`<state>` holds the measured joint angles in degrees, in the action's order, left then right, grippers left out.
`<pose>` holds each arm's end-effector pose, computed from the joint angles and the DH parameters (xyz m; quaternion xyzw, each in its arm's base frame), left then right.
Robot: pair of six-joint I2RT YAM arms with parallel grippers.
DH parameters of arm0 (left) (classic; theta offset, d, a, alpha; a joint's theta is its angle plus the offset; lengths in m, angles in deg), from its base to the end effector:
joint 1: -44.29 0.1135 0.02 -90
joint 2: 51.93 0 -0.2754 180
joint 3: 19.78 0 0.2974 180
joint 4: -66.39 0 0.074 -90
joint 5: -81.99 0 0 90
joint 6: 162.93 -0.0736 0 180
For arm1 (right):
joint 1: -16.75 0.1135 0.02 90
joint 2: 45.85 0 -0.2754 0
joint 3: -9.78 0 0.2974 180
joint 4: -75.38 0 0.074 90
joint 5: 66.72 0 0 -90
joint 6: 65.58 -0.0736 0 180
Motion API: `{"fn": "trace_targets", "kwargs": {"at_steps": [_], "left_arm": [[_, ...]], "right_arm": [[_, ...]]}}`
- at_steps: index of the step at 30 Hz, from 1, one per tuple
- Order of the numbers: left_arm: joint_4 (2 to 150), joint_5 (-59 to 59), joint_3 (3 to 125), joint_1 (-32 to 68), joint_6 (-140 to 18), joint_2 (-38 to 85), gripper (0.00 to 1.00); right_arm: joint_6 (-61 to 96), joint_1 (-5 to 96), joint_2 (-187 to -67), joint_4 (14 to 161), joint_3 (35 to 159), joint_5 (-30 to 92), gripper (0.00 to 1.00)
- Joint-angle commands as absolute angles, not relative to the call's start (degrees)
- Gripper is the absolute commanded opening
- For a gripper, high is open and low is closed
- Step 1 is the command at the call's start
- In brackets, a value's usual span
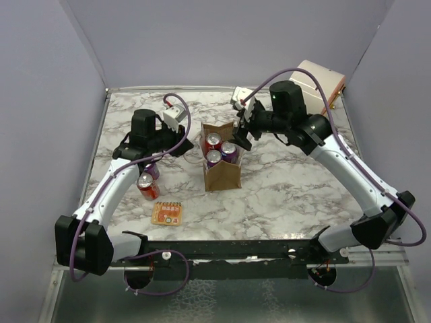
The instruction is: Place the beverage into the canvas bag
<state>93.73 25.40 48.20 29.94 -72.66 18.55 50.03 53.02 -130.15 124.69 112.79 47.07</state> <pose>0.3218 -0.1242 0.2927 0.2446 0.8049 -0.3078 0.4445 0.3017 0.2582 0.4110 -0.5246 0.6765 0.2233 0.4661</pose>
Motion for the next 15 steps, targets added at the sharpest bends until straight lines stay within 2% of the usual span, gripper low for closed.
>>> {"fn": "trace_targets", "kwargs": {"at_steps": [1,5,9,12,15], "left_arm": [[96.8,27.7,51.0,29.7,-75.8,17.5,0.27],[99.5,29.7,51.9,29.7,-79.5,15.7,0.45],[102.3,29.2,52.9,29.8,-82.7,13.5,0.57],[105.7,26.8,54.4,30.1,-85.4,12.0,0.73],[108.7,22.5,55.5,30.9,-88.2,10.7,0.82]], "right_arm": [[52.6,52.8,-125.3,124.5,108.7,46.8,0.85],[52.7,51.0,-122.6,122.9,105.5,47.0,0.85],[50.4,46.7,-120.1,120.6,103.4,50.5,0.86],[48.4,41.4,-118.3,119.2,102.6,54.3,0.86],[46.2,36.2,-116.5,117.2,101.1,55.3,0.87]]}}
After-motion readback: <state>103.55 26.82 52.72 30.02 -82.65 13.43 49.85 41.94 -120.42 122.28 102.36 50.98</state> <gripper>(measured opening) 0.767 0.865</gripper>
